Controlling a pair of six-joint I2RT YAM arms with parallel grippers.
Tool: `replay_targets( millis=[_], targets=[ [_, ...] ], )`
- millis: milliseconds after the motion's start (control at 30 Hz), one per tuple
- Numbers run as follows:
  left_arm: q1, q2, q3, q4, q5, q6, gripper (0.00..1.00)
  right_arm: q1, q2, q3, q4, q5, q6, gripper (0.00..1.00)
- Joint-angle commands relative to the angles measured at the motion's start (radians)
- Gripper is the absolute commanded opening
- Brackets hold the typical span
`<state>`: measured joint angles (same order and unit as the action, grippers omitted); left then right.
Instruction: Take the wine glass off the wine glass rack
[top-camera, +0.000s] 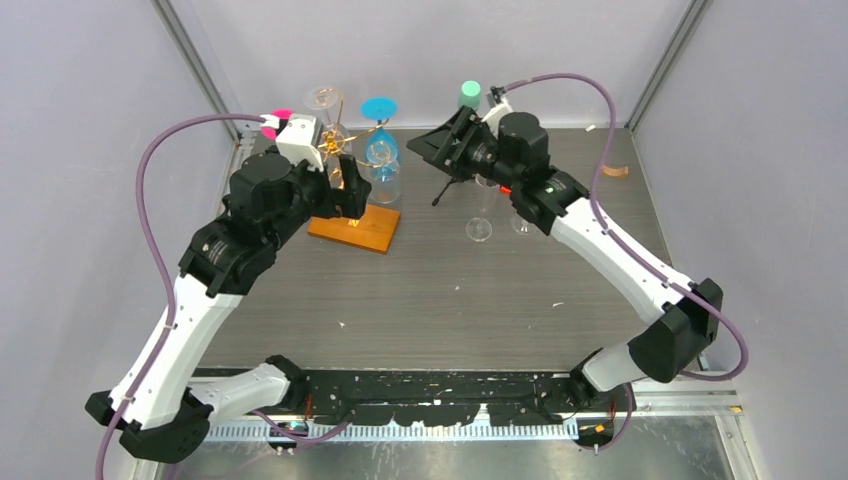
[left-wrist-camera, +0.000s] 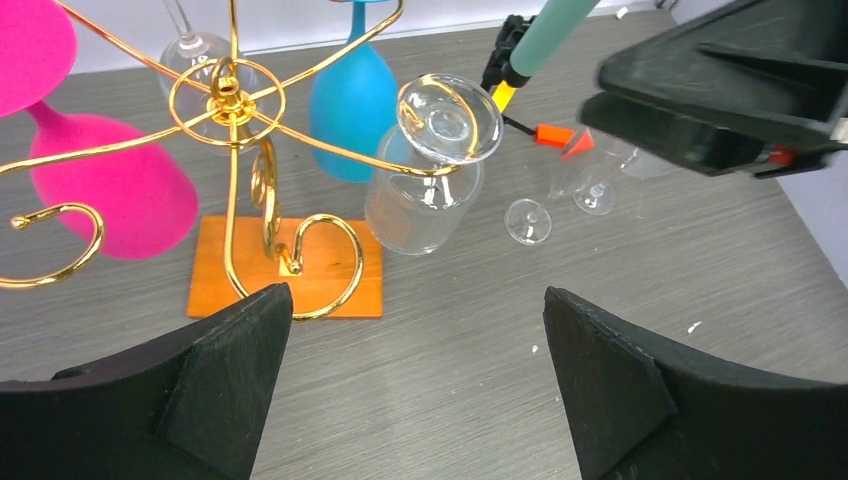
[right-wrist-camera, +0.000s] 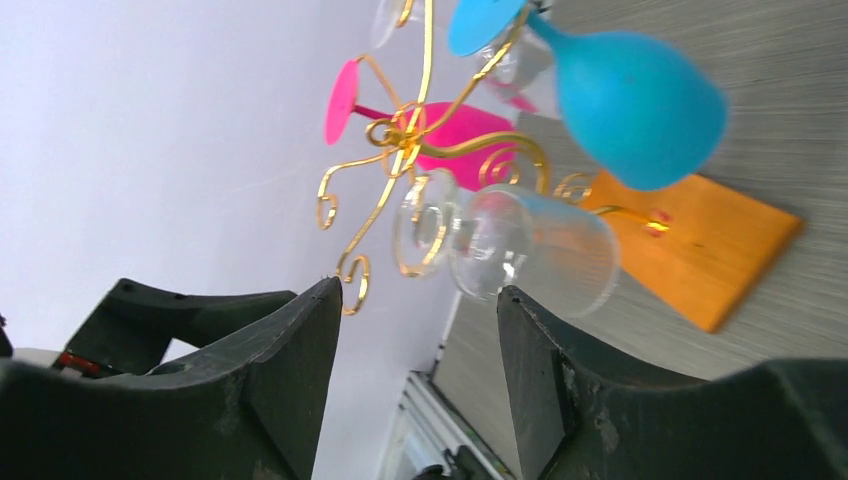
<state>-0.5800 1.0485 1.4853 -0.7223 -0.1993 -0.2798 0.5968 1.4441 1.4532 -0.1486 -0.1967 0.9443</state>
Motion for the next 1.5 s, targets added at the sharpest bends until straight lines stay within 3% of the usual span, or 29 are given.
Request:
replay_targets(
  millis=[0, 133, 433, 767, 1000, 1267, 1467],
  targets=[
    [0.005, -0.051, -0.018, 0.076, 0.04, 0.014, 1.0, 0.05, 0.044, -0.001, 0.255, 0.004, 0.141, 0.64],
    [0.005, -0.069, -0.032, 0.073, 0.041, 0.015, 1.0, 0.066, 0.093, 0.007, 0.307, 0.026, 0.205, 0.63],
    [0.005, -0.085, -0.05, 0.089, 0.059, 0.01, 1.0, 0.074, 0.151, 0.022, 0.258, 0.05, 0.259, 0.51],
    [0.005, -0.09, -0.058, 0.09, 0.055, 0.01, 1.0, 0.073, 0.18, 0.034, 0.278, 0.034, 0.299, 0.32],
    [0.005, -0.1, -0.061, 0.086, 0.055, 0.01, 1.0, 0.074, 0.191, 0.032, 0.303, 0.006, 0.34, 0.24],
    [0.005, -0.109, -0.066, 0.078, 0.048, 0.015, 1.0, 0.076, 0.171, 0.044, 0.259, 0.035, 0.306, 0.01],
    [0.005, -0.12, -0.072, 0.083, 0.03, 0.021, 1.0, 0.088, 0.161, 0.09, 0.201, 0.066, 0.254, 0.0]
  ],
)
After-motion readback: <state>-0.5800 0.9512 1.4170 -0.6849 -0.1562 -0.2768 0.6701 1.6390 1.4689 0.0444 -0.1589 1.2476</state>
